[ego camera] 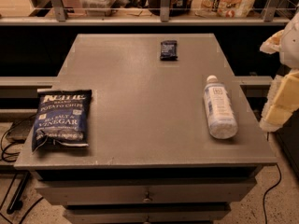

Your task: Move blue plastic bottle near blue chip bag

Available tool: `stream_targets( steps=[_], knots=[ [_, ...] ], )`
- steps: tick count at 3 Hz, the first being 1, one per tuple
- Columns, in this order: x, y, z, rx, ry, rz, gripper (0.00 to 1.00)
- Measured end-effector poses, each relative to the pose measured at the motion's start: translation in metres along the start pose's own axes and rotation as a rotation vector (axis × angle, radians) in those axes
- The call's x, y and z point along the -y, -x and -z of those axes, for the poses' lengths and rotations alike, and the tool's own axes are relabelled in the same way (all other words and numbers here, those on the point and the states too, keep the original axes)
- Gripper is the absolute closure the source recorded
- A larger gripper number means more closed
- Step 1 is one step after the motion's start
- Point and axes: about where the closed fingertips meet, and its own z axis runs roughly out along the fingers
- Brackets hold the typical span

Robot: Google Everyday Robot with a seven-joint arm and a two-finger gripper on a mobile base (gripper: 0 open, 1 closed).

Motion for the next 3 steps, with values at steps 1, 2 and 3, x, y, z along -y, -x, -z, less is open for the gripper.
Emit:
stream_targets(
  steps=[1,2,3],
  knots=[
    [0.001,0.001,0.001,0.006,-0.006,-0.008,0.0],
    [0.003,0.006,-0.004,0.062,-0.001,-0.119,0.0],
    [0.007,0.015,-0.01,0.144,-0.015,-0.31,0.0]
  ],
)
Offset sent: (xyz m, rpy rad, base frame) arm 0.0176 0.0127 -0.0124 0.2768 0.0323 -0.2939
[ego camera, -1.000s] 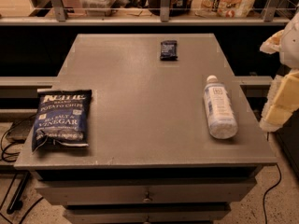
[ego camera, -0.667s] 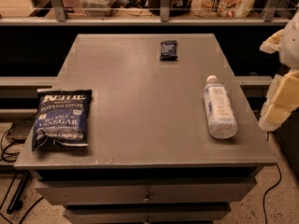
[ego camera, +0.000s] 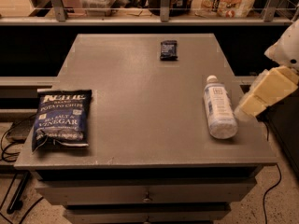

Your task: Move blue plastic bottle near blue chip bag

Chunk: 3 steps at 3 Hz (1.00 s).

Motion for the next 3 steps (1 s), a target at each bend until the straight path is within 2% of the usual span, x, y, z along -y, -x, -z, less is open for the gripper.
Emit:
stream_targets(
  steps=[1,2,3],
  knots=[
    [0.002,0.004,0.002,0.015,-0.013,-0.086,0.0],
    [0.002,0.004,0.002,0.014,-0.012,-0.086,0.0],
    [-0.001,0.011,-0.019,0.016,0.011,-0.142,0.0]
  ],
)
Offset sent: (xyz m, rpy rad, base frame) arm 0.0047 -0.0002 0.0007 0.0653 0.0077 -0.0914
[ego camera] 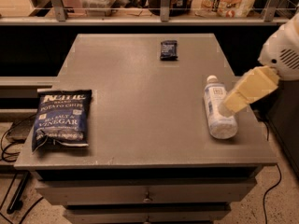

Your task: Move blue plastic bottle near blue chip bag

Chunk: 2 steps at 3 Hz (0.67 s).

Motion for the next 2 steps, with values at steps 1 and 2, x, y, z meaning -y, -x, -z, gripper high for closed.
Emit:
stream_targets(
  steps=[1,2],
  knots=[
    [0.0,0.009,-0.04,-0.019,0.015,-0.089,0.0],
    [0.005,0.01,-0.076,-0.056,0.006,-0.159,0.0]
  ],
)
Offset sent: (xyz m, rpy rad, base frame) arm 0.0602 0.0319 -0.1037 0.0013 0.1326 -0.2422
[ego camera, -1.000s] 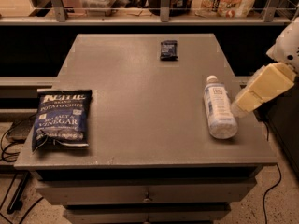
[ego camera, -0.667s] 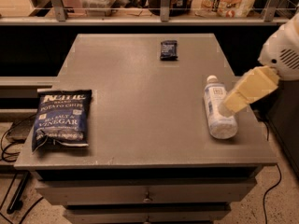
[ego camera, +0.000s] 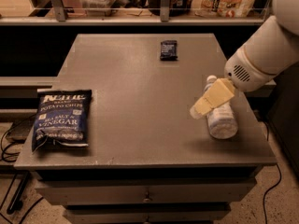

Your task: Move blue plastic bottle near blue chip bag

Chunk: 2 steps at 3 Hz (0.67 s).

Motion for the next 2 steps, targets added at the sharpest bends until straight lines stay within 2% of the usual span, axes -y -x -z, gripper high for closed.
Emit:
stream_targets(
  steps=[1,2],
  knots=[
    [0.005,-0.001,-0.034,-0.05,-0.021,-0.057,0.0],
    [0.01,-0.008,-0.06,-0.096,-0.022,-0.114,0.16]
  ],
)
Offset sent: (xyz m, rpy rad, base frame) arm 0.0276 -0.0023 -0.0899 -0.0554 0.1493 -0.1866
